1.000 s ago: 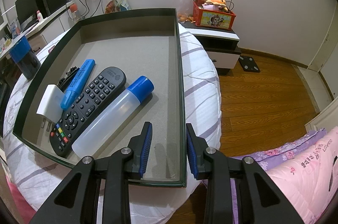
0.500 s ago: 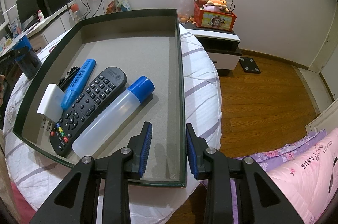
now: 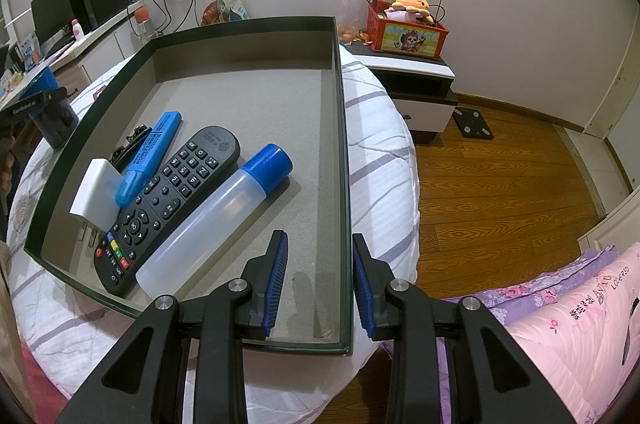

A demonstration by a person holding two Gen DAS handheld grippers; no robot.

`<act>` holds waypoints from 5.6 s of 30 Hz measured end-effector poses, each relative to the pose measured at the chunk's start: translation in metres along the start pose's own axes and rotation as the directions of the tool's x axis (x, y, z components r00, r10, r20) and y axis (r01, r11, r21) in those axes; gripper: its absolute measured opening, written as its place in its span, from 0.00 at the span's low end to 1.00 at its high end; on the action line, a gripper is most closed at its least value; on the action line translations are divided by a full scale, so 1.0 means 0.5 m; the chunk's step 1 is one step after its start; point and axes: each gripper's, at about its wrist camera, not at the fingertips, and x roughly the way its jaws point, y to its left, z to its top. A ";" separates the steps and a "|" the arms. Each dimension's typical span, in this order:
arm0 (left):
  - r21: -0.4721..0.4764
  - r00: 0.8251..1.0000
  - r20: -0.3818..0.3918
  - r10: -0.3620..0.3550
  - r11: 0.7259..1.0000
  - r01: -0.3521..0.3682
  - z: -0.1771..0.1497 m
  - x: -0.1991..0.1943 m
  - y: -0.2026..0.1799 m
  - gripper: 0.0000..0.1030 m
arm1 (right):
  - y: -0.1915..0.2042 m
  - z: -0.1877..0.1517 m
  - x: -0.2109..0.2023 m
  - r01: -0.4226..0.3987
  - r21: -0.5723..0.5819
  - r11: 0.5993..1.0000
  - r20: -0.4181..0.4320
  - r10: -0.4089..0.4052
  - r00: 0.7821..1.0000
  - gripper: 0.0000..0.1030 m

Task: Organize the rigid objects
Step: 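Carry the cup with the left tool over the box and lower it, then release the cup in the box and withdraw the left tool, then move the left tool to the pink NOO keychain and grasp its key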

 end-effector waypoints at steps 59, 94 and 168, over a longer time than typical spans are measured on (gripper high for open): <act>0.240 0.935 -0.061 -0.349 0.904 0.353 0.045 -0.045 -0.475 0.66 | -0.001 0.004 0.004 -0.046 -0.004 0.999 0.028 0.046 0.999 0.35; 0.124 0.957 0.155 -0.246 0.966 0.228 -0.005 -0.278 -0.235 0.99 | -0.001 0.009 0.009 -0.038 -0.005 0.999 0.004 0.038 0.999 0.35; -0.106 0.949 -0.251 -0.189 0.980 0.167 -0.037 0.091 -0.091 0.43 | 0.008 0.006 -0.002 -0.018 -0.038 0.999 -0.005 0.018 1.000 0.36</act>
